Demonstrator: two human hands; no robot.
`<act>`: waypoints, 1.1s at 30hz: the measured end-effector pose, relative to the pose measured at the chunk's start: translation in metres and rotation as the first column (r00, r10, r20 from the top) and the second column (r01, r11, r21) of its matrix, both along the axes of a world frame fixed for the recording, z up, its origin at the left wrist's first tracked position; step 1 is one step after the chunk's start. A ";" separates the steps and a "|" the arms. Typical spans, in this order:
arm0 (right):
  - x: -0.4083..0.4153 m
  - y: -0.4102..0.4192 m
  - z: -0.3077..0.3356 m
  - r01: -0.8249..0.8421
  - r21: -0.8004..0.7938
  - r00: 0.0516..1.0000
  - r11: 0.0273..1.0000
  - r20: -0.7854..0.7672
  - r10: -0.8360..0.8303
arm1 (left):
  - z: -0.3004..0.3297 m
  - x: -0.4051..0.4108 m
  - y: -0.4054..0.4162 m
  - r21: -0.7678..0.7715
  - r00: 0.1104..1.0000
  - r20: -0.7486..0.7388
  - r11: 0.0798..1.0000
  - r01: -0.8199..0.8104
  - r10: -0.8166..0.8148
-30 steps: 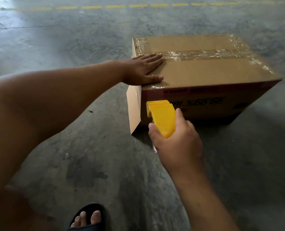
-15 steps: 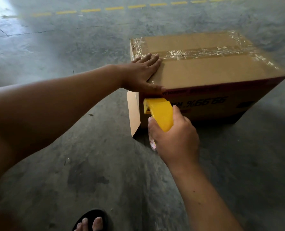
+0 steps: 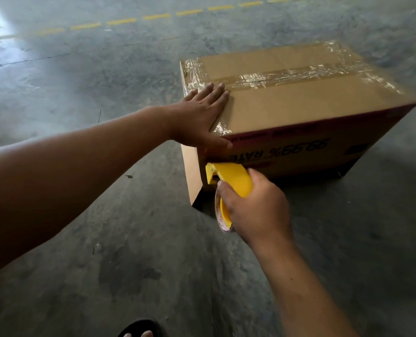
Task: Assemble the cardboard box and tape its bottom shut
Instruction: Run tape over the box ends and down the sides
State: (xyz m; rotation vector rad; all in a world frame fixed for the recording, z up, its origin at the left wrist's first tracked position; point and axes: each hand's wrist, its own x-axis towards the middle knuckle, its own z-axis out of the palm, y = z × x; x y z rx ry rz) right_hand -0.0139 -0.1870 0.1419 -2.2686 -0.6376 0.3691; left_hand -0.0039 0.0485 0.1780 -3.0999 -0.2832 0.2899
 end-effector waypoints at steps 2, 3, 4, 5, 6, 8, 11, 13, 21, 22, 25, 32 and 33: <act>0.007 -0.005 0.006 -0.016 -0.008 0.998 1.000 0.064 0.017 | 0.001 0.002 0.000 0.003 1.000 -0.014 1.000 -0.001 0.001; 0.011 -0.009 0.009 -0.023 -0.003 0.995 1.000 0.092 0.023 | 0.000 0.003 0.000 0.010 1.000 -0.017 1.000 0.000 0.000; 0.014 -0.014 0.012 -0.029 0.008 0.993 1.000 0.117 0.028 | 0.000 0.003 0.000 0.014 1.000 -0.019 1.000 -0.001 0.002; 0.017 -0.019 0.016 -0.033 0.020 0.989 0.999 0.142 0.030 | 0.000 0.003 0.001 0.012 1.000 -0.021 1.000 -0.004 0.004; 0.020 -0.024 0.019 -0.033 0.036 0.986 0.999 0.167 0.027 | 0.001 0.002 0.001 0.007 1.000 -0.020 1.000 -0.008 0.008; 0.026 -0.033 0.025 -0.029 0.094 0.981 0.995 0.192 0.010 | 0.001 0.002 0.001 -0.015 1.000 -0.006 1.000 -0.026 0.026; 0.037 -0.043 0.038 -0.002 0.197 0.983 0.980 0.181 -0.034 | 0.001 0.007 -0.001 -0.073 0.995 0.072 0.995 -0.068 0.073; 0.051 -0.045 0.049 0.004 0.238 0.986 0.971 0.160 -0.043 | 0.002 0.015 -0.004 -0.074 0.989 0.119 0.994 -0.083 0.091; 0.145 -0.049 0.088 0.015 0.299 0.981 0.954 0.181 -0.073 | 0.003 0.079 -0.037 -0.099 0.985 0.074 0.984 -0.145 0.153; 0.161 -0.051 0.091 0.009 0.295 0.978 0.956 0.196 -0.069 | 0.003 0.091 -0.044 -0.101 0.987 0.074 0.985 -0.138 0.146; 0.210 -0.060 0.100 -0.013 0.267 0.972 0.964 0.228 -0.050 | 0.003 0.131 -0.066 -0.082 0.992 0.059 0.991 -0.105 0.110; 0.344 -0.125 0.082 0.187 0.326 0.934 0.927 0.235 -0.271 | 0.003 0.235 -0.124 -0.096 0.998 0.059 0.995 -0.031 0.037; 0.361 -0.136 0.069 0.230 0.318 0.926 0.920 0.218 -0.308 | 0.003 0.250 -0.134 -0.102 0.998 0.061 0.995 -0.010 0.016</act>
